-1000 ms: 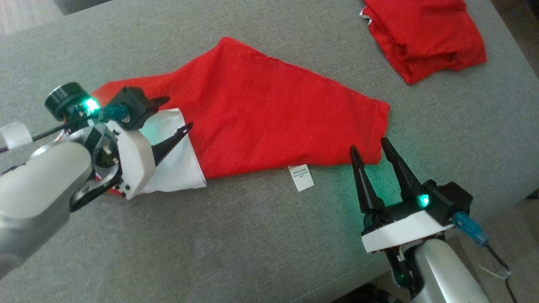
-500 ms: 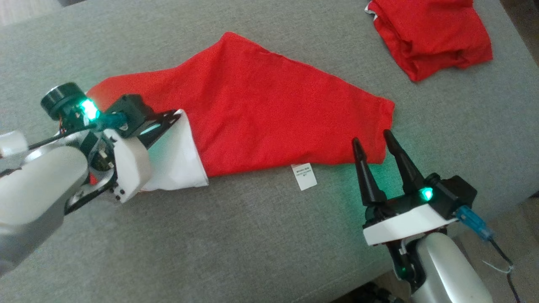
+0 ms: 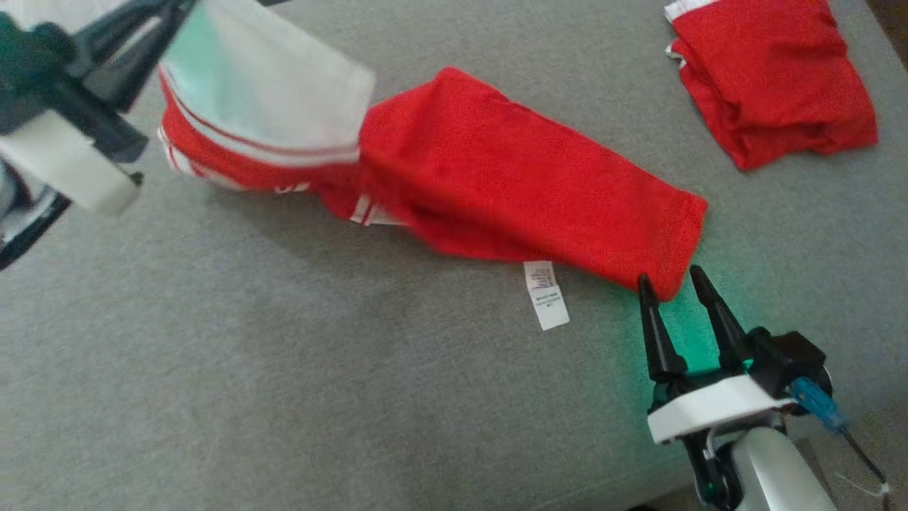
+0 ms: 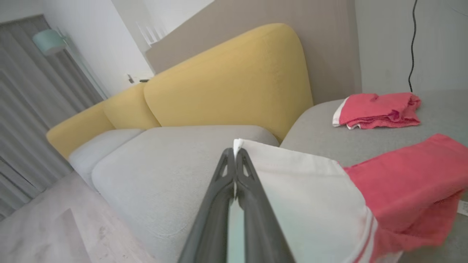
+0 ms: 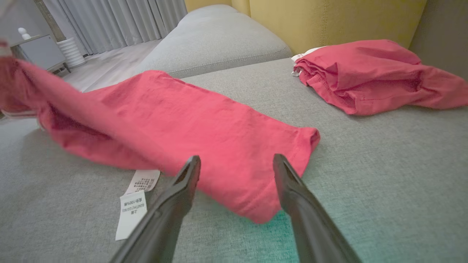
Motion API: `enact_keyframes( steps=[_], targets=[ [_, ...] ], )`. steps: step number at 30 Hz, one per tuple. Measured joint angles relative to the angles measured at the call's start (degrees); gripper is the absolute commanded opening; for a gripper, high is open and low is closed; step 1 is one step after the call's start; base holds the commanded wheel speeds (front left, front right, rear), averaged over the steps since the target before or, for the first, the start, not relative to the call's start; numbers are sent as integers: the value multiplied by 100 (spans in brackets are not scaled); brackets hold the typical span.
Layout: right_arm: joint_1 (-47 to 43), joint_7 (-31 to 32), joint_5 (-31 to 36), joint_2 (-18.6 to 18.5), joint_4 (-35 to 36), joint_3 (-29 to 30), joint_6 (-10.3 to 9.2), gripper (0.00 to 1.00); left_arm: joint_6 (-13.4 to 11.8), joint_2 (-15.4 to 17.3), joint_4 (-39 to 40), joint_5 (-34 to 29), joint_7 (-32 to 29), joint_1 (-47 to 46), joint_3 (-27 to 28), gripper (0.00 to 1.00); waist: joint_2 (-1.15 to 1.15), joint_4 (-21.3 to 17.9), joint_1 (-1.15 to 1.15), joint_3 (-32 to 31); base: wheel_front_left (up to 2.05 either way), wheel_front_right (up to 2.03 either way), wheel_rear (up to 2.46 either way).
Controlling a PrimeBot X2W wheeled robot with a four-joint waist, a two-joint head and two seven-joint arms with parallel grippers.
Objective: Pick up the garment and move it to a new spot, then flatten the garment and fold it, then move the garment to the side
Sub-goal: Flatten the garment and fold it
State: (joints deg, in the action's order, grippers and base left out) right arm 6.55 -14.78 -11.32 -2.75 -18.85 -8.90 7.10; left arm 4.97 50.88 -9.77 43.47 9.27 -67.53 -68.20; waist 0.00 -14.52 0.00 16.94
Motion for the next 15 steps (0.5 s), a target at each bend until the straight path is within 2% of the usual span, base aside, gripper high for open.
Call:
enact_keyframes(
  steps=[8,15],
  targets=[
    [-62,0,133,1,-216,246,0,100,-311,446,630,192,198,114,220,0,0,267,0,-238,0,0,0],
    [-131,0,456,1,-608,170,0,100,-399,493,849,245,193,268,204,0,0,436,0,-380,0,0,0]
  ],
)
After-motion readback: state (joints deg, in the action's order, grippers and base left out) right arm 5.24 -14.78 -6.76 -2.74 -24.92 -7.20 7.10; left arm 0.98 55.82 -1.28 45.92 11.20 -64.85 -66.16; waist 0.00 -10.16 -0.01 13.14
